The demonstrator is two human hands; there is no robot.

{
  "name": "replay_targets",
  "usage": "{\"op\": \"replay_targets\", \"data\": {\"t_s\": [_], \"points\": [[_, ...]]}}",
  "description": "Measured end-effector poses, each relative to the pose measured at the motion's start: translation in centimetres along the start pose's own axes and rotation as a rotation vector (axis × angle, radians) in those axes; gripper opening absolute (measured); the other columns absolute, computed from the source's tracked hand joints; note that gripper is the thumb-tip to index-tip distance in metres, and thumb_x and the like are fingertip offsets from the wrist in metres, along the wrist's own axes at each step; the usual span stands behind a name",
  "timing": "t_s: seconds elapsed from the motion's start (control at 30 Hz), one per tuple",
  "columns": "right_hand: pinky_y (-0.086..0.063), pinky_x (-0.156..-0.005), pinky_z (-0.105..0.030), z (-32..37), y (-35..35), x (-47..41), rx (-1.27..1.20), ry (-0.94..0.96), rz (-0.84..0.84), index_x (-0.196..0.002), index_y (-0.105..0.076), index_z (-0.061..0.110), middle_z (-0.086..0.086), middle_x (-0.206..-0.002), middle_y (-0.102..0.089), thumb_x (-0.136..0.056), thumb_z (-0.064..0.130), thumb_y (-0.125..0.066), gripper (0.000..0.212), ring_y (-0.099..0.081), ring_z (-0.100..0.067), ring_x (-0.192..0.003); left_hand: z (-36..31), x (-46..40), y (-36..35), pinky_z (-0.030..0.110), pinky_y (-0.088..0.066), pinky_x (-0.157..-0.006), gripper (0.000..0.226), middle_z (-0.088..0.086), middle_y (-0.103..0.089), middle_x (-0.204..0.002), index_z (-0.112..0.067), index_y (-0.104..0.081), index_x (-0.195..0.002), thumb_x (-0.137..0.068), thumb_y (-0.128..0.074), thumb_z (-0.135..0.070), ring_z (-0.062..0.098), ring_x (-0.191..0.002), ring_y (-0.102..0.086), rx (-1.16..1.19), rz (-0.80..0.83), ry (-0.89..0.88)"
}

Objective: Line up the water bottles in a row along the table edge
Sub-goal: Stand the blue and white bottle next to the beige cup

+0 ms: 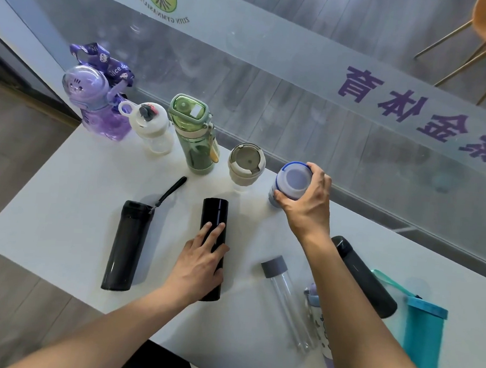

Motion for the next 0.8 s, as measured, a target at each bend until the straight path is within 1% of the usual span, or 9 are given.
{"op": "replay_targets", "data": {"t_s": [0.07,0.13,0.33,0.4,0.47,0.53,0.6,0.67,0.8], "points": [[-0.032,-0.087,-0.004,0.1,0.0,-0.2,0.009,-0.003,-0.002,-0.142,-0.041,0.021,0.002,-0.133,-0.042,-0.069,0.031,-0.089,0.088,-0.042,0.003,-0.104,0.0,0.0,0.0,0.041,-0.034,-0.111,0.047,0.002,-0.007,-0.166,-0.026,-0.051,-0.135,-0.088,-0.053,-0.033,0.029,-0.153,-0.001,-0.007,0.008,0.000],[-0.034,-0.091,-0.011,0.0,0.0,-0.1,0.017,-0.007,-0.007,-0.142,-0.041,0.022,0.003,-0.132,-0.042,-0.068,0.031,-0.089,0.089,-0.044,0.000,-0.105,0.0,0.0,0.1,0.042,-0.034,-0.109,0.046,0.003,-0.007,-0.166,-0.025,-0.052,-0.133,-0.087,-0.054,-0.031,0.030,-0.153,-0.001,0.000,0.018,-0.001],[-0.040,-0.093,-0.020,0.1,0.2,0.3,0.062,-0.042,-0.028,-0.141,-0.042,0.021,0.002,-0.131,-0.041,-0.067,0.031,-0.090,0.089,-0.048,-0.007,-0.105,0.1,-0.1,0.5,0.040,-0.032,-0.108,0.047,0.004,-0.004,-0.166,-0.026,-0.050,-0.134,-0.088,-0.054,-0.033,0.031,-0.152,-0.001,-0.026,0.048,-0.024],[-0.042,-0.096,-0.023,0.2,0.1,0.3,0.068,-0.057,-0.026,-0.143,-0.040,0.021,0.001,-0.133,-0.040,-0.067,0.033,-0.090,0.092,-0.052,-0.013,-0.111,0.2,-0.1,0.7,0.039,-0.031,-0.109,0.047,0.004,-0.004,-0.166,-0.027,-0.048,-0.135,-0.089,-0.052,-0.035,0.030,-0.152,-0.002,-0.049,0.054,-0.043],[-0.042,-0.102,-0.026,0.3,0.1,0.4,0.080,-0.076,-0.009,-0.149,-0.033,0.023,-0.001,-0.138,-0.039,-0.066,0.037,-0.090,0.101,-0.050,-0.018,-0.122,0.2,-0.1,1.0,0.041,-0.031,-0.110,0.046,0.005,-0.007,-0.166,-0.026,-0.048,-0.134,-0.089,-0.052,-0.035,0.031,-0.151,-0.006,-0.062,0.048,-0.058],[-0.040,-0.108,-0.030,0.3,0.5,0.7,0.107,-0.099,-0.002,-0.155,-0.023,0.026,-0.001,-0.142,-0.037,-0.065,0.045,-0.090,0.113,-0.044,-0.018,-0.130,0.2,-0.2,1.3,0.041,-0.032,-0.109,0.045,0.005,-0.014,-0.164,-0.026,-0.049,-0.133,-0.088,-0.053,-0.034,0.032,-0.150,-0.011,-0.069,0.033,-0.076],[-0.038,-0.110,-0.031,0.1,1.4,1.5,0.130,-0.123,-0.028,-0.156,-0.021,0.026,-0.002,-0.143,-0.037,-0.063,0.050,-0.089,0.118,-0.042,-0.018,-0.132,-0.1,-0.4,1.7,0.041,-0.033,-0.107,0.044,0.005,-0.023,-0.160,-0.025,-0.050,-0.131,-0.088,-0.053,-0.032,0.032,-0.148,-0.016,-0.076,0.022,-0.101],[-0.038,-0.111,-0.035,-0.2,2.7,2.7,0.170,-0.131,-0.064,-0.155,-0.025,0.025,-0.005,-0.143,-0.039,-0.065,0.048,-0.088,0.113,-0.044,-0.021,-0.131,-0.6,-0.6,2.2,0.042,-0.035,-0.106,0.045,0.006,-0.032,-0.155,-0.025,-0.051,-0.132,-0.087,-0.053,-0.031,0.032,-0.145,-0.022,-0.069,0.006,-0.134],[-0.042,-0.108,-0.038,-1.6,5.1,6.2,0.242,-0.160,-0.141,-0.148,-0.041,0.022,-0.006,-0.136,-0.048,-0.078,0.033,-0.080,0.081,-0.051,-0.024,-0.123,-2.8,-1.2,3.9,0.045,-0.038,-0.104,0.048,0.008,-0.043,-0.149,-0.023,-0.054,-0.132,-0.085,-0.060,-0.030,0.035,-0.136,-0.036,-0.036,-0.055,-0.239]]}}
Point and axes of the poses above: each hand's wrist, its own x-axis away from the middle knuckle, its own y-axis out of the back of the hand, z = x × y, the point moved 5 cm from there along -x, towards the middle knuckle
